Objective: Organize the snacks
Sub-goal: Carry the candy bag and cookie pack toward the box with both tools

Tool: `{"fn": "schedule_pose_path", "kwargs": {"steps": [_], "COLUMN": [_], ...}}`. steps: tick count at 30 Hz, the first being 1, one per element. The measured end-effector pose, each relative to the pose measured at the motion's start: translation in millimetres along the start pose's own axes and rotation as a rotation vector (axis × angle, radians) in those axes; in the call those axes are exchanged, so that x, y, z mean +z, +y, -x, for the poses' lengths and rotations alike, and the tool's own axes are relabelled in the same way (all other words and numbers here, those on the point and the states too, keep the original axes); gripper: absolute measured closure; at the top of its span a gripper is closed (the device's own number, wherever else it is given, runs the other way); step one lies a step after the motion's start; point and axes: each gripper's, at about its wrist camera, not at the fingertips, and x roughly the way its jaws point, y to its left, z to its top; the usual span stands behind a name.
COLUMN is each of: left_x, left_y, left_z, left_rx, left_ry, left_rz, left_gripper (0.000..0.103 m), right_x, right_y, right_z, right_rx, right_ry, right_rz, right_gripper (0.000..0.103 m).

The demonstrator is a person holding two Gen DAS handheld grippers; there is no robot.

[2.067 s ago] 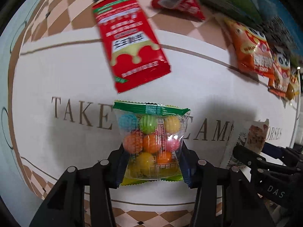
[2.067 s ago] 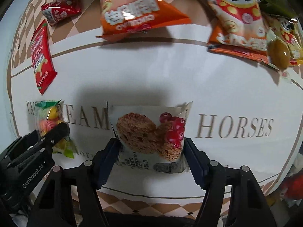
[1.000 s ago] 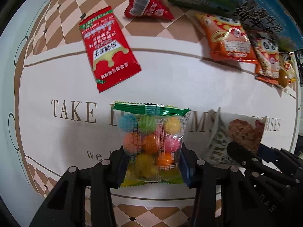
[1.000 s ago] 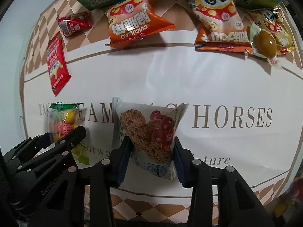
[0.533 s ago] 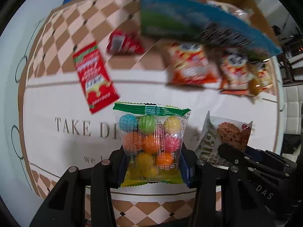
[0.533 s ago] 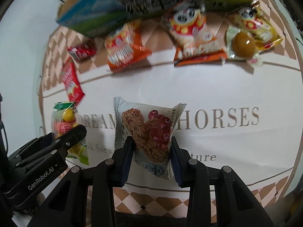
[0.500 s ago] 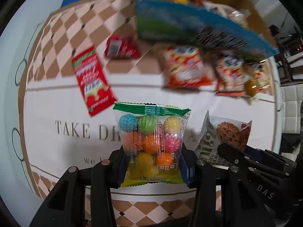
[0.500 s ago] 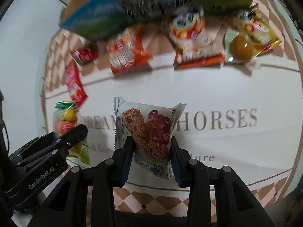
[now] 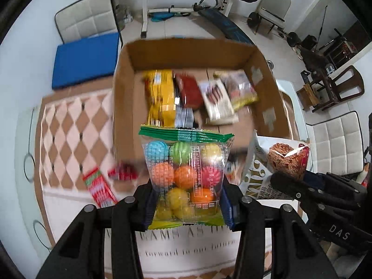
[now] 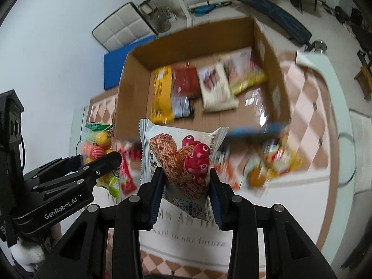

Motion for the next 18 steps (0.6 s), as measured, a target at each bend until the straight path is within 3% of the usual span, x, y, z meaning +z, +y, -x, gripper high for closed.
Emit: {"fn": "schedule_pose_path", "kwargs": {"steps": [8,18], "left_x": [69,79], "left_y": [-3,3], "left_z": [-59,-143], "left_rx": [-0.012,-0.012], "left_ry": [0.136,0.329], "left_rz": [0.002,0.027], "left_gripper": [0.06,0.06], "right_x": [74,104], "right_y": [-30,-70], "right_z": [-36,-113], "right_rx": [-0.03,-0.044], "right_ry": [0.058,0.211], "right_rz": [-0.014,-0.044], "right_gripper": [0.063,0.063]}}
